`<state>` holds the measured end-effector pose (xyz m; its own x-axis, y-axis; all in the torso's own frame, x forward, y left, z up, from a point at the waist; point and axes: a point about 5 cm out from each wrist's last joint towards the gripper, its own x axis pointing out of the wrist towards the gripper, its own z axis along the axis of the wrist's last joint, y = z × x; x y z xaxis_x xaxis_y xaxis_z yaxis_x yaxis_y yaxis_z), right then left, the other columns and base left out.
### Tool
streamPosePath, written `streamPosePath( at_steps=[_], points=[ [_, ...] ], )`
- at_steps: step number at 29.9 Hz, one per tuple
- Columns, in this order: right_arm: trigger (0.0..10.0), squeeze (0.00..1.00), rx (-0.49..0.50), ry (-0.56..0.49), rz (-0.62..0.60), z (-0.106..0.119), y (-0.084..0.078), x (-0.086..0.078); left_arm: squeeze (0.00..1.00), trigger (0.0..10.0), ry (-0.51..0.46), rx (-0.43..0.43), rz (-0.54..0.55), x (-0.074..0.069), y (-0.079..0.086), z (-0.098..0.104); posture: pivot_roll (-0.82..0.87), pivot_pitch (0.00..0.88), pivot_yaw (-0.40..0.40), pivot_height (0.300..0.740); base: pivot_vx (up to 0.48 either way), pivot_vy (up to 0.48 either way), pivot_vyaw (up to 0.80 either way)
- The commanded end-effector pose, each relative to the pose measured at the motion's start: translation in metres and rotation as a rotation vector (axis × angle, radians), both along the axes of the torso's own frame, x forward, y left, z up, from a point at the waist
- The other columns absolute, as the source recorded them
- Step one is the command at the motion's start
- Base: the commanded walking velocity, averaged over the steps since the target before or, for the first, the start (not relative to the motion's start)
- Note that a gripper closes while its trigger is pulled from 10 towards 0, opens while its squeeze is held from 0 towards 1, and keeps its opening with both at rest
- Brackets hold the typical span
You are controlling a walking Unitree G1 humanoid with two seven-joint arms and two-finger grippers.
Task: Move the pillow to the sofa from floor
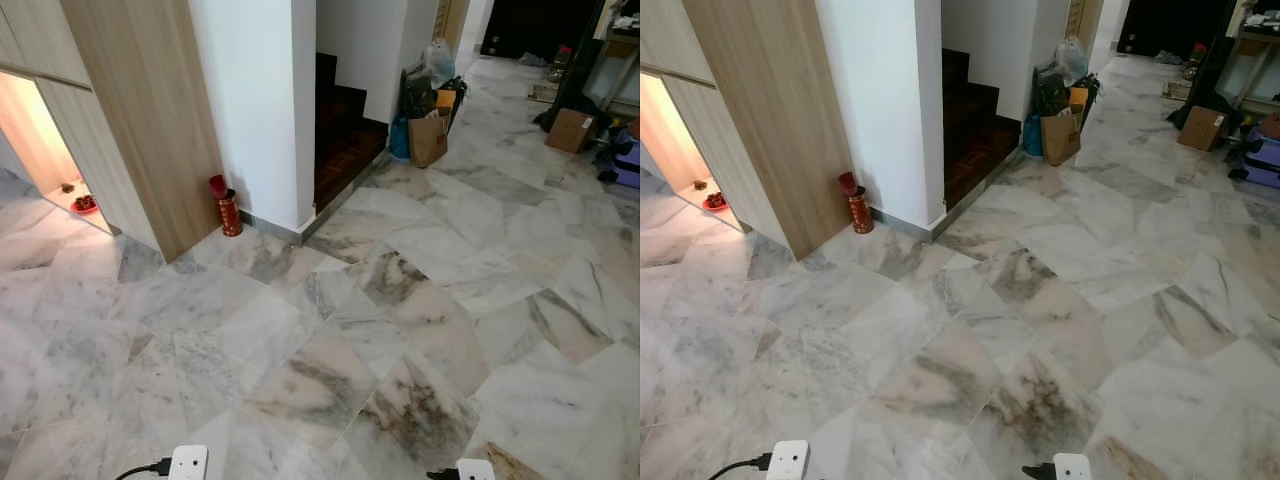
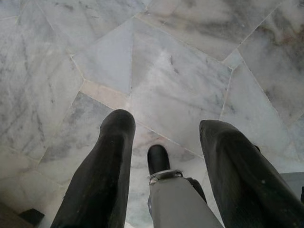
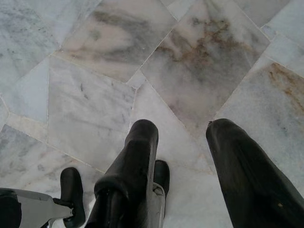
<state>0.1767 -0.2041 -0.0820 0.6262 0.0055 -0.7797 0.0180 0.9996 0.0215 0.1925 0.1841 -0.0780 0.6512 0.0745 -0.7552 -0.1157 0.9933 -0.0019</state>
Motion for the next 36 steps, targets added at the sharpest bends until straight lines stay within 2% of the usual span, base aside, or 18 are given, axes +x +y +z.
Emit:
streamPosePath(
  at_steps=[1,7,9,12,14,16,20,24,29,31,36],
  points=[
    [10.0,0.0,0.122,0.051,-0.01,0.004,0.023,0.02,0.0,10.0,0.131,0.08,0.04,-0.028,0.057,-0.004,0.07,0.0,0.012,0.74,0.0,0.0,0.0],
    [10.0,0.0,0.125,0.038,-0.073,0.003,0.022,0.018,0.0,10.0,0.116,0.057,0.121,-0.032,0.06,-0.004,0.07,0.0,0.017,0.74,0.0,0.0,0.0],
    [10.0,0.0,0.12,0.044,-0.085,0.003,0.021,0.017,0.0,10.0,0.115,0.053,0.119,-0.033,0.059,-0.005,0.07,0.0,0.015,0.74,0.0,0.0,0.0],
    [10.0,0.0,0.083,0.053,0.021,0.004,0.021,0.019,0.0,10.0,0.113,0.039,0.117,-0.033,0.057,-0.006,0.08,0.0,0.012,0.74,0.0,0.0,0.0],
    [10.0,0.0,0.085,0.054,0.015,0.004,0.02,0.019,0.0,10.0,0.12,0.041,0.101,-0.035,0.055,-0.007,0.08,0.0,0.011,0.74,0.0,0.0,0.0],
    [10.0,0.0,0.088,0.055,-0.052,0.003,0.019,0.017,0.0,10.0,0.126,0.044,0.093,-0.038,0.055,-0.008,0.08,0.0,0.014,0.74,0.0,0.0,0.0],
    [10.0,0.0,0.091,0.07,-0.057,0.001,0.019,0.015,0.0,10.0,0.132,0.049,0.076,-0.04,0.054,-0.009,0.08,0.0,0.008,0.74,0.0,0.0,0.0],
    [10.0,0.0,0.111,0.066,-0.124,0.0,0.018,0.012,0.0,10.0,0.132,0.054,0.072,-0.041,0.055,-0.009,0.09,0.0,0.009,0.74,0.0,0.0,0.0],
    [10.0,0.0,0.114,0.067,-0.11,-0.001,0.019,0.01,0.0,10.0,0.133,0.059,0.067,-0.041,0.057,-0.009,0.08,0.0,0.007,0.74,0.0,0.0,0.0],
    [10.0,0.0,0.129,0.068,-0.14,-0.001,0.019,0.009,0.0,10.0,0.133,0.058,0.062,-0.041,0.056,-0.009,0.09,0.0,0.004,0.74,0.0,0.0,0.0],
    [10.0,0.0,0.125,0.069,-0.109,-0.001,0.019,0.009,0.0,10.0,0.125,0.056,0.061,-0.037,0.055,-0.008,0.09,0.0,-0.002,0.74,0.0,0.0,0.0]
  ],
)
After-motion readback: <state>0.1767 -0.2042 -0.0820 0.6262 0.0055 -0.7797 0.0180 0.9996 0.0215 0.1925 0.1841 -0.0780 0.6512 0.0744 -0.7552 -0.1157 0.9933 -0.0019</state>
